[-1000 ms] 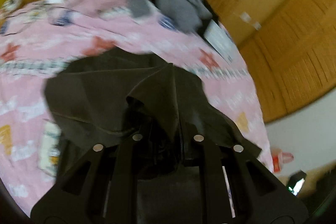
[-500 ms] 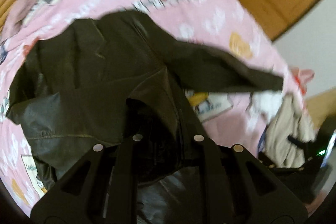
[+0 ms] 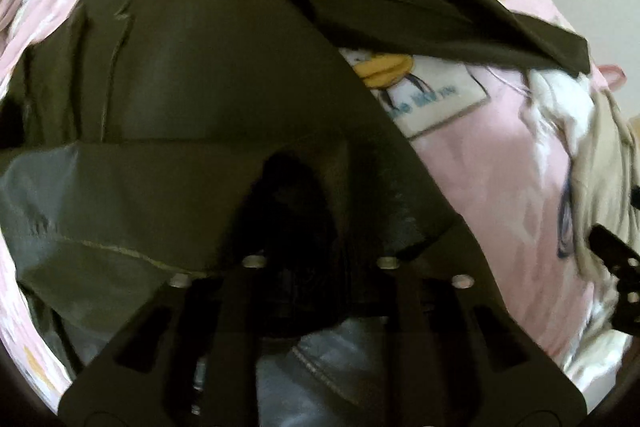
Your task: Fold large clothes
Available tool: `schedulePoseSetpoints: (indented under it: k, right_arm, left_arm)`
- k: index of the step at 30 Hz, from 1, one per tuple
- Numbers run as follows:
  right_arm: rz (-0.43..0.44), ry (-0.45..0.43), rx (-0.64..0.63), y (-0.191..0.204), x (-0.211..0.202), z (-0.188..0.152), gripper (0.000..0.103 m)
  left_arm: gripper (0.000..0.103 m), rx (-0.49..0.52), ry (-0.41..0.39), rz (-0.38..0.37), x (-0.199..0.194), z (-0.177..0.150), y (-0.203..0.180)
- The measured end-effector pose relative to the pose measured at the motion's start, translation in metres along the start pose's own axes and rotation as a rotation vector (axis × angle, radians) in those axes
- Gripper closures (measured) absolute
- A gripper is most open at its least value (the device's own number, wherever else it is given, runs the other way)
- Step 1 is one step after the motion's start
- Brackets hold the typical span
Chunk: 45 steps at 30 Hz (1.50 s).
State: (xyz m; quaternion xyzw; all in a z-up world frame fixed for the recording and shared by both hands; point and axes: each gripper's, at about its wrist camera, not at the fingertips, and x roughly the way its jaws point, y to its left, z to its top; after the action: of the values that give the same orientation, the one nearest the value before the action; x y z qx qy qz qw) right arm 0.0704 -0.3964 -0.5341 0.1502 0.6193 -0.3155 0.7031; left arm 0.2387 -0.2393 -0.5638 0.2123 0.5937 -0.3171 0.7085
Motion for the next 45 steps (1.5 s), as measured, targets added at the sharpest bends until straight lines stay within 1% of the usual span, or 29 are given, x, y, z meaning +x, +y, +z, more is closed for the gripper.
schedulePoseSetpoints:
  k: [1, 2, 3, 5, 7, 11, 14, 16, 17, 18, 19, 21, 23, 24, 25, 26, 27, 28, 29, 30, 31, 33, 35, 37, 40, 41, 42, 43, 45]
  right_arm:
    - [-0.003, -0.003, 0.004, -0.003, 0.0, 0.002, 0.008]
    - [-0.005, -0.005, 0.008, -0.005, -0.001, 0.003, 0.008]
    - [-0.01, -0.01, 0.014, -0.008, -0.001, 0.005, 0.008]
    - [-0.015, -0.019, 0.027, -0.014, -0.004, 0.009, 0.008]
    - [-0.017, -0.03, 0.039, -0.018, -0.006, 0.012, 0.008]
    - [-0.007, -0.051, 0.059, -0.022, -0.011, 0.018, 0.008]
    - [0.024, -0.067, 0.054, -0.016, -0.014, 0.026, 0.008]
    - [0.08, -0.075, 0.031, -0.004, -0.016, 0.036, 0.008]
    - [0.118, -0.077, 0.016, 0.004, -0.017, 0.042, 0.008]
    - [0.156, -0.079, 0.001, 0.013, -0.017, 0.047, 0.008]
    - [0.192, -0.078, -0.02, 0.023, -0.017, 0.052, 0.008]
    - [0.258, -0.076, -0.072, 0.05, -0.015, 0.062, 0.008]
    - [0.357, -0.042, -0.122, 0.081, -0.007, 0.071, 0.008]
    - [0.398, -0.008, -0.136, 0.096, 0.0, 0.075, 0.01]
    - [0.435, 0.041, -0.153, 0.114, 0.012, 0.078, 0.018]
    - [0.436, 0.083, -0.164, 0.126, 0.022, 0.078, 0.024]
    - [0.398, 0.138, -0.177, 0.14, 0.035, 0.079, 0.027]
    - [0.325, 0.219, -0.185, 0.154, 0.055, 0.079, 0.034]
    - [0.318, 0.264, -0.172, 0.16, 0.066, 0.078, 0.043]
    - [0.337, 0.3, -0.141, 0.164, 0.076, 0.078, 0.043]
    - [0.334, 0.313, -0.104, 0.166, 0.085, 0.079, 0.046]
    - [0.322, 0.322, -0.09, 0.17, 0.089, 0.08, 0.059]
    - [0.337, 0.308, -0.081, 0.169, 0.079, 0.079, 0.082]
    - [0.353, 0.253, -0.101, 0.165, 0.055, 0.072, 0.09]
    - [0.397, 0.16, -0.122, 0.151, 0.018, 0.055, 0.094]
    - [0.405, 0.151, -0.125, 0.147, 0.011, 0.05, 0.096]
    - [0.415, 0.159, -0.125, 0.143, 0.008, 0.044, 0.098]
    - [0.437, 0.189, -0.117, 0.137, 0.008, 0.035, 0.098]
    - [0.443, 0.224, -0.121, 0.131, 0.015, 0.016, 0.098]
  left_arm:
    - [0.071, -0.034, 0.001, -0.006, 0.001, -0.001, 0.003]
    - [0.061, -0.074, 0.003, -0.023, 0.003, -0.003, 0.006]
    - [0.045, -0.101, -0.003, -0.035, 0.002, -0.003, 0.008]
    - [0.036, -0.153, -0.03, -0.035, -0.002, -0.004, 0.013]
    - [0.034, -0.174, -0.028, -0.039, -0.003, -0.004, 0.015]
    - [0.034, -0.205, -0.009, -0.091, -0.011, -0.003, 0.018]
    - [0.033, -0.241, -0.049, -0.151, -0.037, -0.009, 0.027]
    - [0.027, -0.278, -0.067, -0.181, -0.056, -0.013, 0.04]
    - [0.021, -0.331, -0.092, -0.19, -0.072, -0.019, 0.054]
    - [0.016, -0.371, -0.112, -0.185, -0.081, -0.024, 0.063]
    - [0.015, -0.428, -0.144, -0.169, -0.094, -0.033, 0.081]
    - [0.013, -0.512, -0.174, -0.095, -0.109, -0.046, 0.114]
    - [0.013, -0.589, -0.189, 0.014, -0.115, -0.058, 0.156]
    - [0.013, -0.621, -0.18, 0.079, -0.114, -0.062, 0.177]
    - [0.013, -0.646, -0.171, 0.123, -0.111, -0.065, 0.191]
    - [0.013, -0.681, -0.156, 0.172, -0.105, -0.069, 0.208]
    - [0.013, -0.732, -0.127, 0.215, -0.094, -0.076, 0.236]
    - [0.013, -0.767, -0.097, 0.235, -0.083, -0.08, 0.251]
    - [0.013, -0.796, -0.072, 0.247, -0.075, -0.085, 0.263]
    - [0.013, -0.842, -0.045, 0.249, -0.064, -0.095, 0.284]
    - [0.013, -0.876, -0.014, 0.254, -0.053, -0.101, 0.297]
    - [0.013, -0.922, 0.03, 0.254, -0.037, -0.112, 0.318]
    - [0.013, -0.938, 0.061, 0.258, -0.026, -0.119, 0.327]
    - [0.013, -0.912, 0.067, 0.264, -0.023, -0.12, 0.325]
    - [0.013, -0.846, 0.074, 0.287, -0.022, -0.115, 0.313]
    - [0.013, -0.821, 0.076, 0.296, -0.022, -0.112, 0.308]
    - [0.013, -0.808, 0.075, 0.304, -0.026, -0.108, 0.303]
    - [0.013, -0.802, 0.063, 0.313, -0.031, -0.105, 0.299]
    - [0.013, -0.793, 0.026, 0.344, -0.05, -0.092, 0.293]
